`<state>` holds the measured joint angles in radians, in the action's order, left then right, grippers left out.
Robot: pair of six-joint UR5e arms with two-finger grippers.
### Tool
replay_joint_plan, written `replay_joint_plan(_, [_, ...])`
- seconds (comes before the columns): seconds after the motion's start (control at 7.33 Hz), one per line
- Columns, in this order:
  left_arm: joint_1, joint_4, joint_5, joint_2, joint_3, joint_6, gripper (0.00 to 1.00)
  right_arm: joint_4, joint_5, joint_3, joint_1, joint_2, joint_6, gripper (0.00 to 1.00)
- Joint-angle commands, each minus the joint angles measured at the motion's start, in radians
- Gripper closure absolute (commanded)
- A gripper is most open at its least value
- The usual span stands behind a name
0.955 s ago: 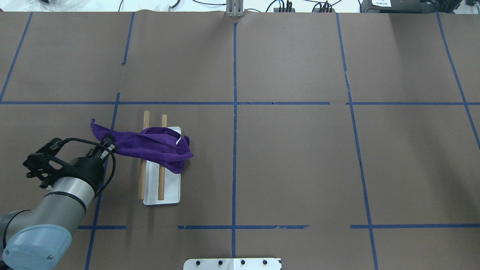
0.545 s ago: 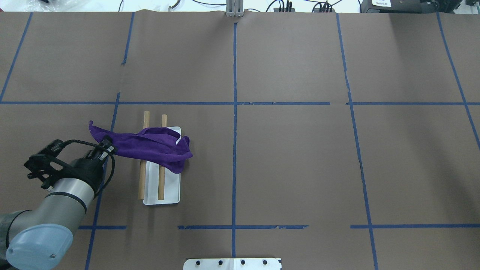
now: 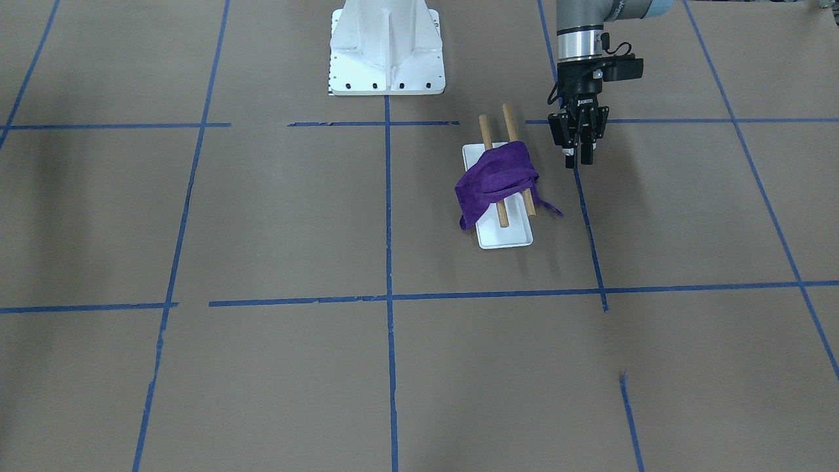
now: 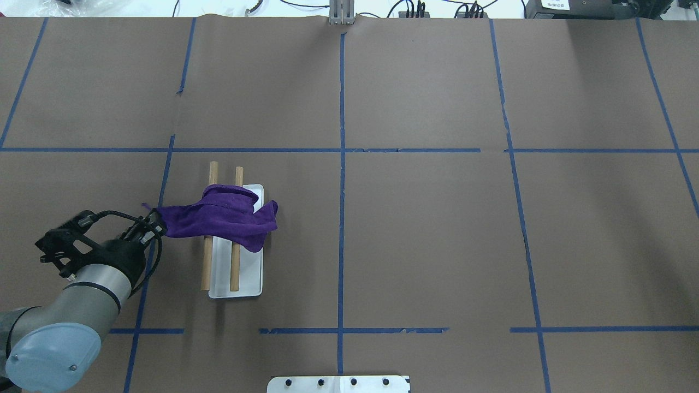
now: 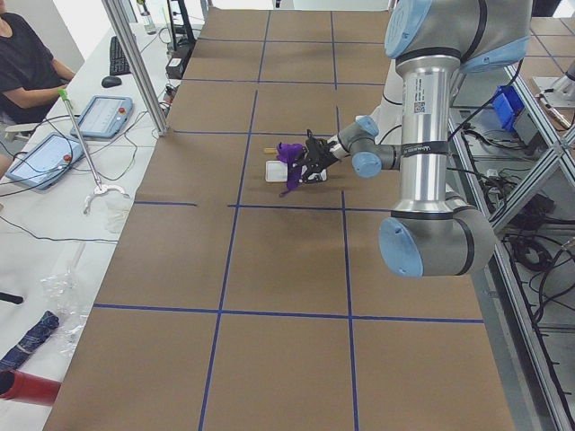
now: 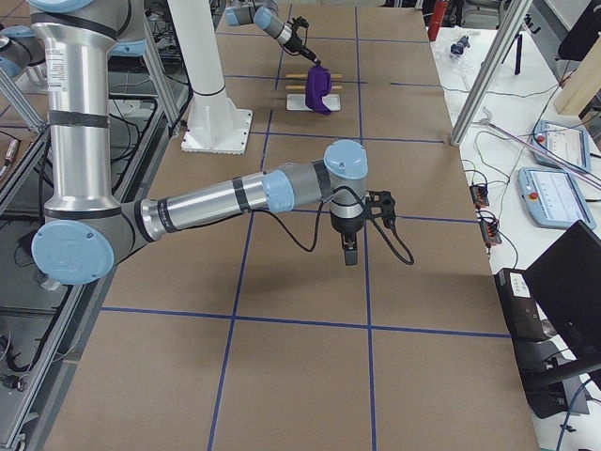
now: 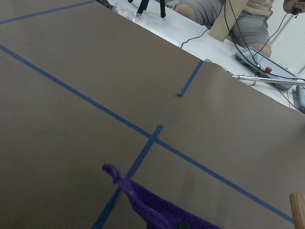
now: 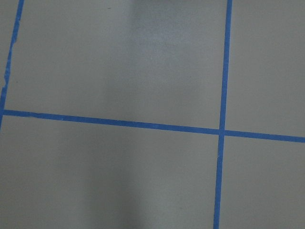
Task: Hang towel on rack
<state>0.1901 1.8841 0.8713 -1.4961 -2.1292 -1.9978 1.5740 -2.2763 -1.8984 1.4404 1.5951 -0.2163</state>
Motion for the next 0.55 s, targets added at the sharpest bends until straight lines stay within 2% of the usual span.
replay_joint_plan(0.0, [0.005, 0.001, 0.093, 0.007, -0.015, 0.069, 0.0, -0.003, 0.003, -0.002, 0.0, -0.001, 0.0, 0.0])
replay_joint_plan(0.41, [0.105, 0.001, 0.318, 0.039, -0.126, 0.247, 0.0, -0.003, 0.003, -0.005, 0.0, 0.003, -0.002, 0.0])
